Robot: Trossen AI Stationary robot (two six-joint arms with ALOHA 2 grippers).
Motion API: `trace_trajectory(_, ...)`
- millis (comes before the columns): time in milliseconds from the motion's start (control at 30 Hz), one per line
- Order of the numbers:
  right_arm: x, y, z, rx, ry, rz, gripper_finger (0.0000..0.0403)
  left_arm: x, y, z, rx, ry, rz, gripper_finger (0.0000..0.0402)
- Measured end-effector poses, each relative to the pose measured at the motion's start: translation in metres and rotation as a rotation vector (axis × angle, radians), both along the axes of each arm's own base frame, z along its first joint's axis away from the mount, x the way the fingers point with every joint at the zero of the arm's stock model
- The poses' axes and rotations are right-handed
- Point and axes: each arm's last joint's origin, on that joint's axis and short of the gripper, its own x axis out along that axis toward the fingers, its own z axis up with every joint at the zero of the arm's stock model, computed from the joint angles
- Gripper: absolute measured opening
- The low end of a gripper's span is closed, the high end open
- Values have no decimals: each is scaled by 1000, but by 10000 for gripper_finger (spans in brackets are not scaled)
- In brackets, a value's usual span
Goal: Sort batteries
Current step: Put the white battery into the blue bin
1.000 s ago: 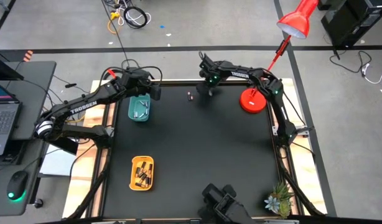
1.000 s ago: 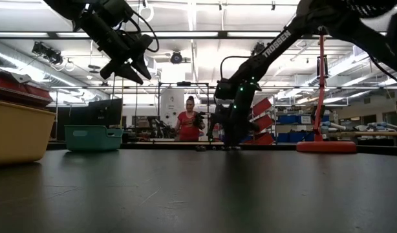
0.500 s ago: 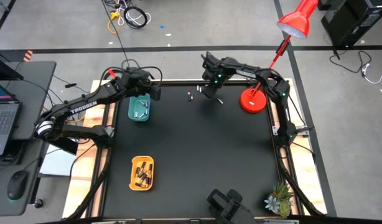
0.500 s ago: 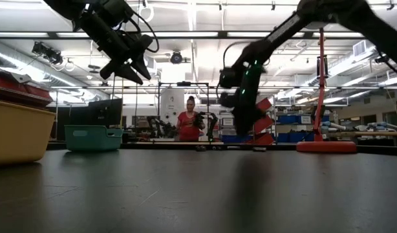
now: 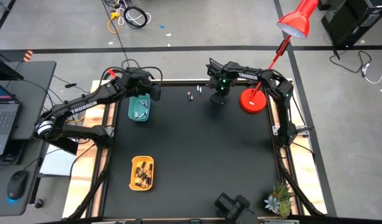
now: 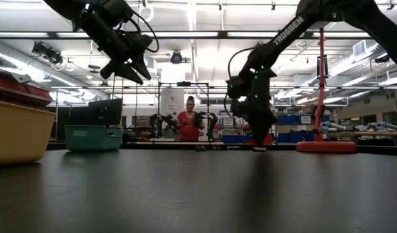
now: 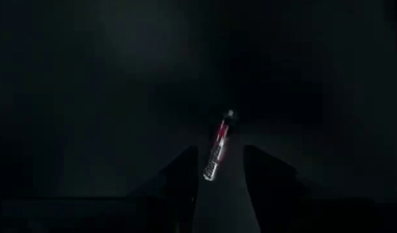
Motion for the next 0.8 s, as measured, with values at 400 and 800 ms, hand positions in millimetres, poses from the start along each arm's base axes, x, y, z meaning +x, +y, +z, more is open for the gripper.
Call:
trace_trajectory(400,-4,18,-29,-2,21,50,116,-1,-1,-2,-18,18,2,172)
trace_trajectory(800,1,20,-22,-18,-4,166,21,1,-2,-1,-35,-13,-48,172)
